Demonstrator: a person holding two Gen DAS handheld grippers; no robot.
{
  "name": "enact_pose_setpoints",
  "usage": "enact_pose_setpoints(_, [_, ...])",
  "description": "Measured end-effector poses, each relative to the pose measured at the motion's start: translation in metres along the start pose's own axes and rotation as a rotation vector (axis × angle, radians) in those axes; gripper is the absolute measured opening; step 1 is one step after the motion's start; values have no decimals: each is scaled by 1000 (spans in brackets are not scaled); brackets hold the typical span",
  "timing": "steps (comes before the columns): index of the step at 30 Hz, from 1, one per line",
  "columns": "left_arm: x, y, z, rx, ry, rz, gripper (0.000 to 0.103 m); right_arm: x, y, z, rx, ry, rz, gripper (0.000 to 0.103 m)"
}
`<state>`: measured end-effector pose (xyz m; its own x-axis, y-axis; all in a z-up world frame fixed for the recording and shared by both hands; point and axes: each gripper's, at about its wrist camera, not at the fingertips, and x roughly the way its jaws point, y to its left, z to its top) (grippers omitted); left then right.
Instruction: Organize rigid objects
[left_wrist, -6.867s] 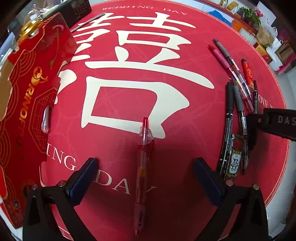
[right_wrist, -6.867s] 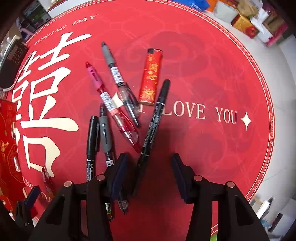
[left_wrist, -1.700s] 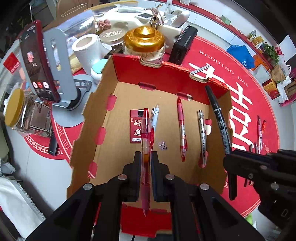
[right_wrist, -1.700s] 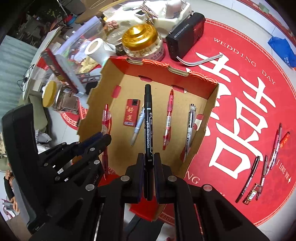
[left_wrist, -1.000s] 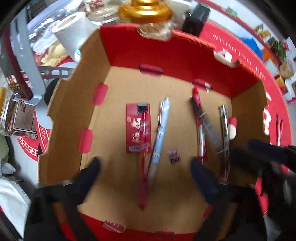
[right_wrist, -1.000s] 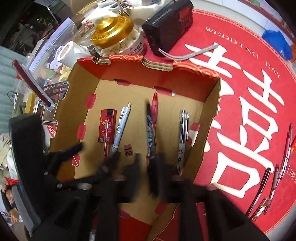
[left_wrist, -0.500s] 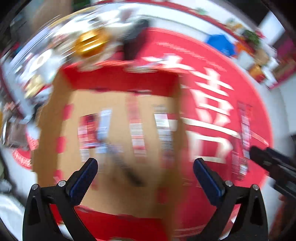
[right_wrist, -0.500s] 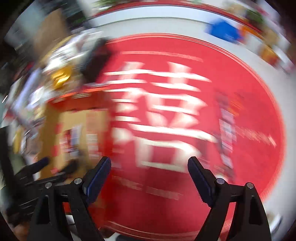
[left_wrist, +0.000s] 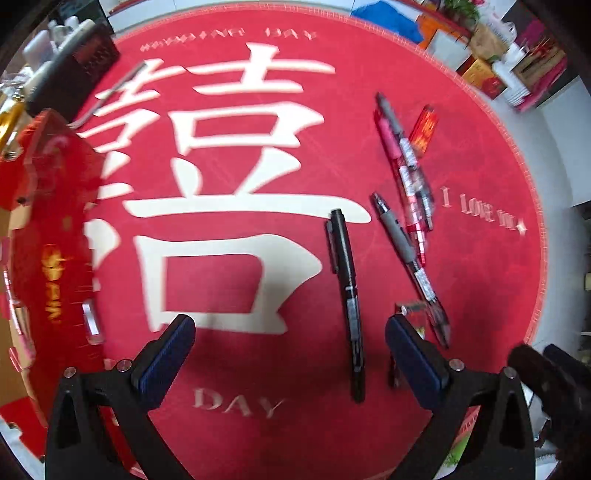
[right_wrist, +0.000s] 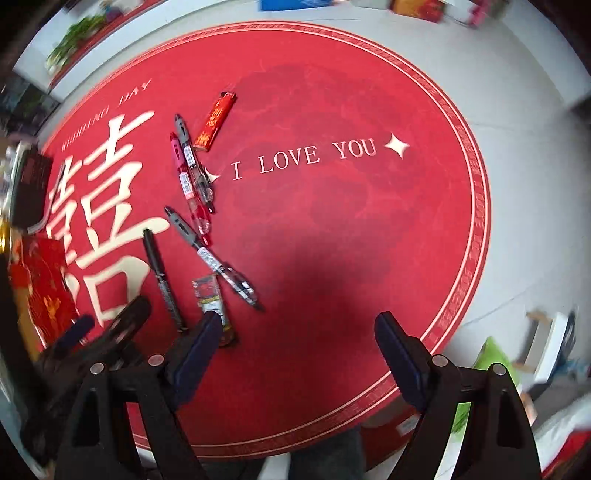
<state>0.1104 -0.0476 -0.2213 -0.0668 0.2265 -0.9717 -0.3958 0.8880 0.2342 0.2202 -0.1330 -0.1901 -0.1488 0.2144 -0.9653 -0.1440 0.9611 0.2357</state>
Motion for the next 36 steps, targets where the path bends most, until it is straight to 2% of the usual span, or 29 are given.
enact_pose_setpoints(3, [13, -10, 2, 8, 0, 47, 103, 11, 4, 2, -73, 14, 21, 86])
enact_pose_setpoints(6, [22, -10, -1, 2, 7, 98, 103, 17, 5, 1, -84, 28, 55, 86])
enact_pose_setpoints(9, [21, -2, -2, -9, -20, 85, 103, 22, 6, -2, -81, 42, 92, 86])
enact_pose_setpoints(12, [16, 5, -1, 32, -59, 134, 103, 30, 14, -7, -102, 57, 112, 86])
enact_pose_setpoints(15, [13, 26, 1, 30, -77, 150, 103, 38, 22, -13, -103, 77, 137, 86])
enact_pose_setpoints(18, [12, 42, 4, 17, -69, 130, 103, 46, 33, -18, -100, 93, 168, 86])
enact_pose_setpoints(19, [12, 45, 6, 18, -61, 120, 103, 49, 38, -19, -103, 94, 176, 85])
enact_pose_setpoints(20, [12, 46, 7, 29, -57, 119, 103, 51, 43, -18, -105, 97, 182, 80])
enact_pose_setpoints(23, [13, 34, 17, 113, -72, 110, 103, 59, 55, -18, -103, 108, 193, 76])
enact_pose_setpoints(24, [12, 31, 19, 138, -88, 106, 103, 60, 56, -18, -100, 98, 197, 67])
enact_pose_setpoints(25, [13, 30, 21, 157, -93, 103, 103, 62, 56, -16, -94, 94, 188, 62])
enact_pose_setpoints(28, [14, 33, 26, 190, -95, 54, 103, 65, 62, -12, -124, 76, 147, 61])
enact_pose_setpoints(31, [15, 42, 30, 193, -83, 26, 103, 65, 78, -14, -226, 57, 76, 59])
enact_pose_setpoints(34, [15, 57, 29, 211, -77, 22, 103, 69, 102, -25, -346, 33, -38, 59])
enact_pose_setpoints(36, [16, 53, 26, 244, -75, 20, 103, 67, 112, -31, -389, 9, -52, 50])
